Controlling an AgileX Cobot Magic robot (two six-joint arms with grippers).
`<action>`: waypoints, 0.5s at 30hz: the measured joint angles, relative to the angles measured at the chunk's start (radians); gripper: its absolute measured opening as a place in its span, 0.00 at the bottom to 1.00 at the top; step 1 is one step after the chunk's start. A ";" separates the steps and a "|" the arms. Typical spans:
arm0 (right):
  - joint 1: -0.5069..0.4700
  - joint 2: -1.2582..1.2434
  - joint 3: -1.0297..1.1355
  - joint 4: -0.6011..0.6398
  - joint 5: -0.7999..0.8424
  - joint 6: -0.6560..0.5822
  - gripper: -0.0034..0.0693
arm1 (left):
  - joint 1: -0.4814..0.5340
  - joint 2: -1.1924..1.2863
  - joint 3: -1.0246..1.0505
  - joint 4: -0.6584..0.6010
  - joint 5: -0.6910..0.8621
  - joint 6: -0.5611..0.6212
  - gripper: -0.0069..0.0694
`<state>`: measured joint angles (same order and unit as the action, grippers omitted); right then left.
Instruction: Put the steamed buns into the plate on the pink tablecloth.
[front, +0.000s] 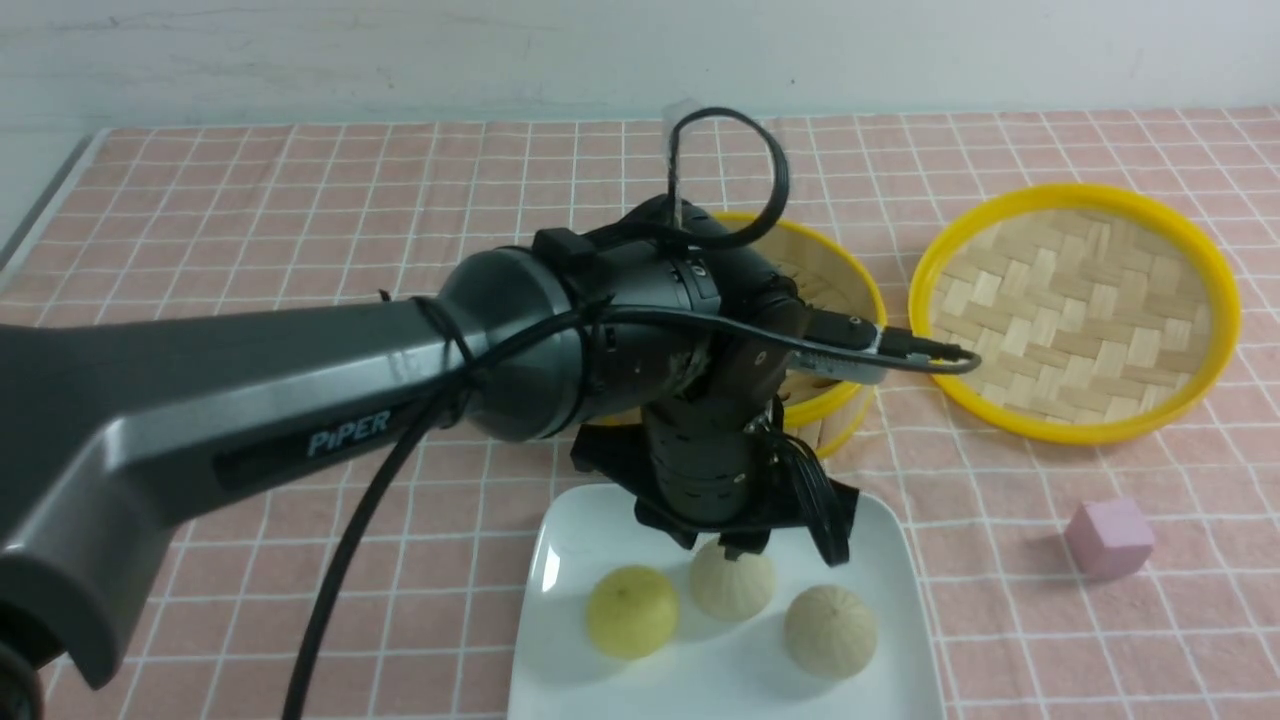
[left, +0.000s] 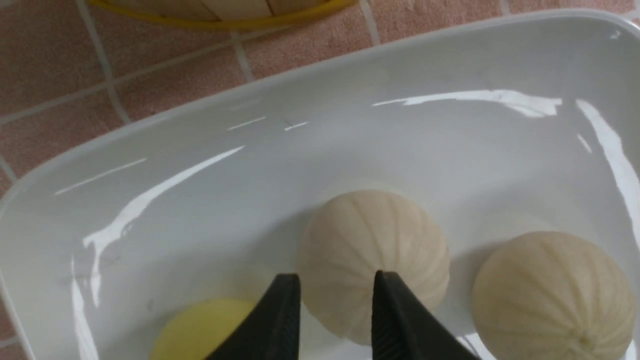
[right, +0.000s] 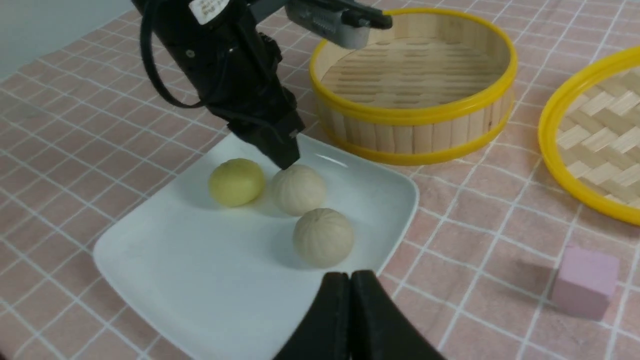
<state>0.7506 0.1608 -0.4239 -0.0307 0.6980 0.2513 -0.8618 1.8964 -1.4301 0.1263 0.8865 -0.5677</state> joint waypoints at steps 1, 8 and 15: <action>0.000 -0.001 0.006 0.020 -0.001 0.000 0.06 | 0.000 0.000 0.000 0.002 0.000 0.000 0.40; -0.183 -0.011 0.081 0.061 -0.006 0.000 0.07 | 0.000 0.000 -0.006 0.019 0.013 0.000 0.40; -0.443 -0.073 0.194 0.031 -0.162 0.001 0.09 | 0.000 0.000 -0.009 0.031 0.029 0.002 0.40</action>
<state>0.3075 0.0878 -0.2298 0.0000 0.5356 0.2523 -0.8618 1.8964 -1.4389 0.1578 0.9156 -0.5654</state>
